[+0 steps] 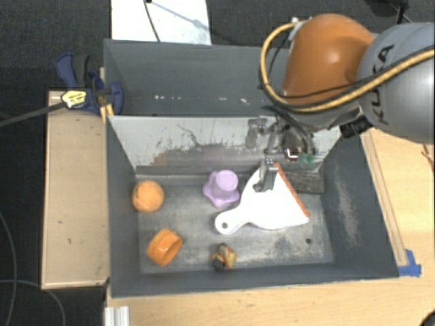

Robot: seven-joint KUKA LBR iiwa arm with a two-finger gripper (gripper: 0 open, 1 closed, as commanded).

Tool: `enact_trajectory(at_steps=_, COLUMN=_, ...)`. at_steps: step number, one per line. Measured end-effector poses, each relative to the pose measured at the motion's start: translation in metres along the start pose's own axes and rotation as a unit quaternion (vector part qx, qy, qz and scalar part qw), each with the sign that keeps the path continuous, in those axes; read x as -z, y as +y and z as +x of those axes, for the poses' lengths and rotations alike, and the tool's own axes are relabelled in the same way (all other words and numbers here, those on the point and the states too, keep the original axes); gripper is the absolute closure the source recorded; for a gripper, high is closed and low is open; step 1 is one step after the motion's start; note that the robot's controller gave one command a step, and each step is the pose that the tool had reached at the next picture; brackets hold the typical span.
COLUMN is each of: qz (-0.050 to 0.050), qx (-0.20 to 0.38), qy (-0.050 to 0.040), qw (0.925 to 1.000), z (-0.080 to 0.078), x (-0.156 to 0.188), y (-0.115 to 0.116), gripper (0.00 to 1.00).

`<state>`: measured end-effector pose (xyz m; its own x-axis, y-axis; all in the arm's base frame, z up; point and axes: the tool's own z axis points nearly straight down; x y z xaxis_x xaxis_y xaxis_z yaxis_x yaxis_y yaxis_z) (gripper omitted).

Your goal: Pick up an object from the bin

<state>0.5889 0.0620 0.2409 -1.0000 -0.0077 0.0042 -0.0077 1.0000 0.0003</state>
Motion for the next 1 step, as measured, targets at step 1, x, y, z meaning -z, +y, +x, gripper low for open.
enact_trajectory(at_steps=1, qz=0.000, qx=-0.001, qy=-0.0043, qw=1.0000, z=-0.0012, x=0.0052, y=-0.0004, gripper=0.00)
